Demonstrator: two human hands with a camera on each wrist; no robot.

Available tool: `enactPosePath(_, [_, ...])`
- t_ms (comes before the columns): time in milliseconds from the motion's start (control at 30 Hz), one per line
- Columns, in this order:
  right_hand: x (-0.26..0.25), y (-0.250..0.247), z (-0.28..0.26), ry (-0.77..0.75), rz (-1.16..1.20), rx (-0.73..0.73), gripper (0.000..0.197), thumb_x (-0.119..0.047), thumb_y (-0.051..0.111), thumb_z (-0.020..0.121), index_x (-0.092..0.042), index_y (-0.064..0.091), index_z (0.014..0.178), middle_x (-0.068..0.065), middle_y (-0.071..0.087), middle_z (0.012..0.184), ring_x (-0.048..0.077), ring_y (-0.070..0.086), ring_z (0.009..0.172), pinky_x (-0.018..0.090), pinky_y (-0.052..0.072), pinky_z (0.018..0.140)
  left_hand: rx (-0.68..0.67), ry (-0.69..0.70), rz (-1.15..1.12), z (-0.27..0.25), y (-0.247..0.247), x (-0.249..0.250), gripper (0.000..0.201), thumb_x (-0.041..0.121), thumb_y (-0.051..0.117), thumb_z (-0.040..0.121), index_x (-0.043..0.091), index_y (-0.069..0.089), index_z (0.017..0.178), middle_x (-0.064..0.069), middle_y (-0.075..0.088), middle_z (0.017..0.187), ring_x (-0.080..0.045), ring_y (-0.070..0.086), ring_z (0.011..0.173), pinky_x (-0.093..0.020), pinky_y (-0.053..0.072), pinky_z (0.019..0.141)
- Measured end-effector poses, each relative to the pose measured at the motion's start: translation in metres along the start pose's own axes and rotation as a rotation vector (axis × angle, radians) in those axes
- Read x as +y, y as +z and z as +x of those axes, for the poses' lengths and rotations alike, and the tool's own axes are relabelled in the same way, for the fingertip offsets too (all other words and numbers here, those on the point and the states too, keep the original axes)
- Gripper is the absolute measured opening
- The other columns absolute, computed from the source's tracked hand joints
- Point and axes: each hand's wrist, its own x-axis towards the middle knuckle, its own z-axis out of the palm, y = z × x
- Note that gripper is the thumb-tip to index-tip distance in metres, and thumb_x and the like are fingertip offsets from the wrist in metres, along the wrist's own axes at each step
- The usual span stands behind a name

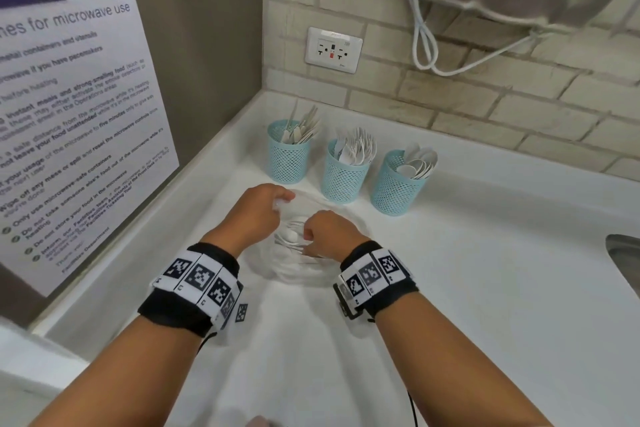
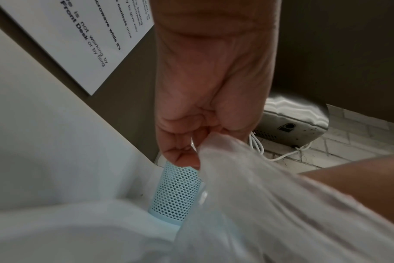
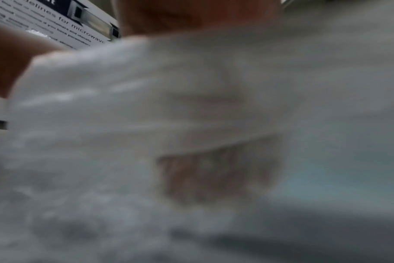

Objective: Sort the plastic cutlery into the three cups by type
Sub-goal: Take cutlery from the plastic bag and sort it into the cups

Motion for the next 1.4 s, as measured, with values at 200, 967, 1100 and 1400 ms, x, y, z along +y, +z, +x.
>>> enactPosePath(200, [0.007, 0.002, 0.001, -0.008, 0.068, -0.003, 0.023, -0.031, 0.068, 0.082, -0.013, 0.054, 0.08, 0.002, 0.054, 0.084, 0.02, 0.05, 0.079, 0.028, 0.037, 0.067, -0.003, 0.01, 0.012, -0.002, -0.001, 0.002, 0.041, -0.005, 0.045, 0.09, 0.013, 0.06, 0.123, -0.002, 0.057, 0.13, -0.018, 0.05, 0.123, -0.018, 0.032, 0.098])
enactPosePath(967, [0.032, -0.038, -0.015, -0.047, 0.67, 0.086, 0.017, -0.011, 0.066, 0.085, -0.004, 0.06, 0.071, 0.011, 0.063, 0.073, 0.013, 0.056, 0.062, 0.028, 0.052, 0.063, 0.079, -0.025, -0.129, 0.0, -0.002, 0.012, 0.037, 0.001, 0.043, 0.093, 0.011, 0.058, 0.125, -0.008, 0.049, 0.138, -0.024, 0.044, 0.129, -0.03, 0.034, 0.108])
enactPosePath(1100, [0.032, -0.048, -0.016, -0.066, 1.22, 0.277, 0.009, -0.009, 0.056, 0.092, -0.015, 0.061, 0.089, 0.006, 0.07, 0.089, 0.012, 0.066, 0.081, 0.025, 0.052, 0.076, 0.138, -0.025, -0.445, 0.001, 0.002, 0.03, 0.025, 0.013, 0.047, 0.096, 0.011, 0.064, 0.115, -0.002, 0.062, 0.118, -0.018, 0.056, 0.115, -0.023, 0.039, 0.096])
enactPosePath(1400, [0.024, -0.048, -0.012, -0.149, 1.541, 0.167, 0.017, -0.009, 0.042, 0.098, -0.014, 0.058, 0.094, -0.008, 0.07, 0.097, 0.006, 0.067, 0.081, 0.022, 0.052, 0.076, -0.399, -0.107, -0.857, 0.004, 0.012, 0.045, 0.04, 0.037, 0.034, 0.1, 0.012, 0.065, 0.104, -0.009, 0.073, 0.097, -0.019, 0.07, 0.094, -0.03, 0.053, 0.088])
